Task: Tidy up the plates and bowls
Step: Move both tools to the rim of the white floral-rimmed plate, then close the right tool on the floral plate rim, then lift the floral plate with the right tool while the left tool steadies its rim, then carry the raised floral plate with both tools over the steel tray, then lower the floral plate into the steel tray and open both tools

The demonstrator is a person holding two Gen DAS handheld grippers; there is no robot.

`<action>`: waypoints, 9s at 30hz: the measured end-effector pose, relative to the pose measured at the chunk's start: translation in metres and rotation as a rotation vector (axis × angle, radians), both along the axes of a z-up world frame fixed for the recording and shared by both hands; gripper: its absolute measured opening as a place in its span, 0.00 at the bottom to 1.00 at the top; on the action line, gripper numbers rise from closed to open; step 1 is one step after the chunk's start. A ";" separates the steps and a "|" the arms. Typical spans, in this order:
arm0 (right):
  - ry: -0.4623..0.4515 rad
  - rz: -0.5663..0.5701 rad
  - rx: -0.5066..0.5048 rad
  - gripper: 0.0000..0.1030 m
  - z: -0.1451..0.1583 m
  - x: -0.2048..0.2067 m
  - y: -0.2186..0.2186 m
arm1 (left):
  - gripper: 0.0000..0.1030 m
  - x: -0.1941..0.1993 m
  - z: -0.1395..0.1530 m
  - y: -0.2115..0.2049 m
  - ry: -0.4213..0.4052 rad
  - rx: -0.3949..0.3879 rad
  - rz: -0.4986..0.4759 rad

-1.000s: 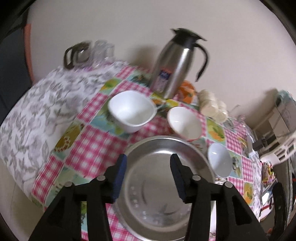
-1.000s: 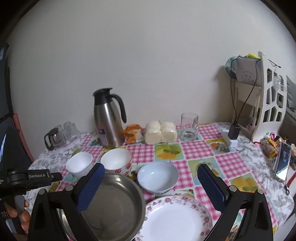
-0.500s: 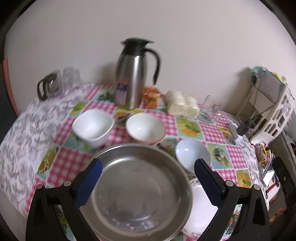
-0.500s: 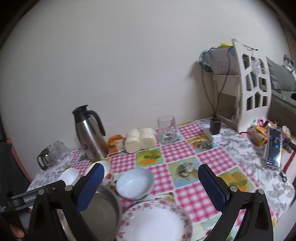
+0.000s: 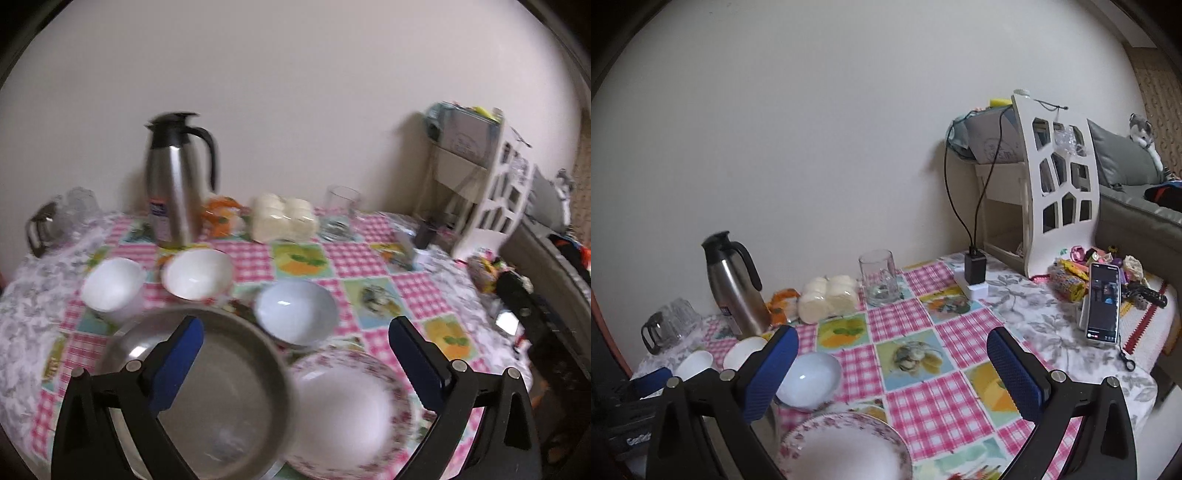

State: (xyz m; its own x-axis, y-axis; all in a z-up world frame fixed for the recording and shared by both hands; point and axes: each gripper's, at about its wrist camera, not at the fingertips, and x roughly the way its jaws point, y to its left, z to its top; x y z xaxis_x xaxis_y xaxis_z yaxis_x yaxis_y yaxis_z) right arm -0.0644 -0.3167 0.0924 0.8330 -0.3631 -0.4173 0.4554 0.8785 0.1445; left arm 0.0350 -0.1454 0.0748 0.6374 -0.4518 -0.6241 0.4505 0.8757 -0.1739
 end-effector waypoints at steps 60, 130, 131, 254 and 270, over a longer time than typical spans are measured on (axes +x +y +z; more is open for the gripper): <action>0.583 0.109 0.480 0.35 -0.153 0.042 -0.054 | 0.85 -0.031 -0.124 -0.031 0.646 -0.025 0.130; 0.551 -0.017 0.545 0.18 -0.172 0.026 -0.088 | 0.21 0.002 -0.158 -0.057 0.597 0.010 0.093; 0.551 -0.015 0.539 0.17 -0.172 0.026 -0.088 | 0.18 0.002 -0.159 -0.057 0.591 0.020 0.099; 0.484 0.246 0.263 0.13 -0.122 0.111 0.140 | 0.15 0.086 -0.120 0.181 0.700 -0.158 0.352; 0.532 0.252 0.260 0.16 -0.130 0.114 0.142 | 0.15 0.081 -0.134 0.182 0.770 -0.167 0.372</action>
